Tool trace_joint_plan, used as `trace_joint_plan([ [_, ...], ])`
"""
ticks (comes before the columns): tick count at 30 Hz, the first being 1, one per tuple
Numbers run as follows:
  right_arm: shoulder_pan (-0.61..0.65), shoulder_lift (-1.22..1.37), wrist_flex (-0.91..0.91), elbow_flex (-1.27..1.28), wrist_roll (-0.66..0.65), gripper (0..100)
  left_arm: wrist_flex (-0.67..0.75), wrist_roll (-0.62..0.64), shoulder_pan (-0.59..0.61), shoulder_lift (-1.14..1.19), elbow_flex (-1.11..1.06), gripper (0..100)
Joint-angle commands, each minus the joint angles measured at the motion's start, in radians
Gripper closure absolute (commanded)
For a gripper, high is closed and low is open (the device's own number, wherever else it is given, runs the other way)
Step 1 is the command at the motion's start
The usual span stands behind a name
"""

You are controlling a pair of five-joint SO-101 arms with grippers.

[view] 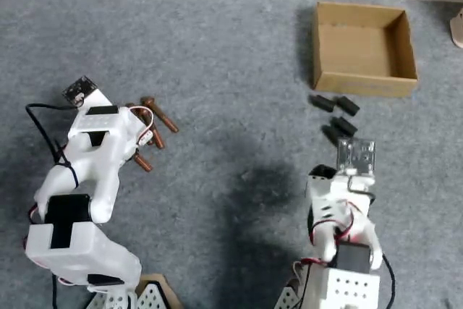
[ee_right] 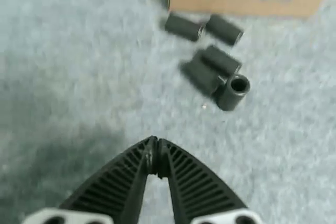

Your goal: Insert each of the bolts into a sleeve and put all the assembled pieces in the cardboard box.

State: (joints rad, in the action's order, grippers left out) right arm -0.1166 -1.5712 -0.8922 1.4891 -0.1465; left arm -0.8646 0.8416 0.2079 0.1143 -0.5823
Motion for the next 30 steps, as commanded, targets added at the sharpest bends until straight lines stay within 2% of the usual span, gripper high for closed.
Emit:
trace_joint_plan([
  [1,-0.01,0.297,0.004,-0.185,-0.064,99.4,0.002,0.0,-0.008,0.001,-0.008,99],
  [6,-0.016,0.713,-0.096,-0.524,-0.21,99.3,0.002,0.0,-0.007,0.001,-0.008,99],
  [12,-0.012,1.0,-0.271,-0.914,-0.393,98.2,0.002,0.0,-0.01,0.001,-0.007,99],
  [17,-0.015,1.188,-0.386,-1.162,-0.514,86.6,0.002,-0.009,-0.01,0.001,-0.007,99],
  [20,-0.015,1.297,-0.426,-1.257,-0.595,82.0,0.003,-0.074,-0.012,0.001,-0.007,99],
  [25,0.001,1.454,-0.421,-1.337,-0.671,81.9,0.003,-0.083,-0.012,0.001,-0.007,99],
  [30,0.013,1.607,-0.252,-1.359,-0.671,81.9,0.003,-0.084,-0.012,0.001,-0.007,99],
])
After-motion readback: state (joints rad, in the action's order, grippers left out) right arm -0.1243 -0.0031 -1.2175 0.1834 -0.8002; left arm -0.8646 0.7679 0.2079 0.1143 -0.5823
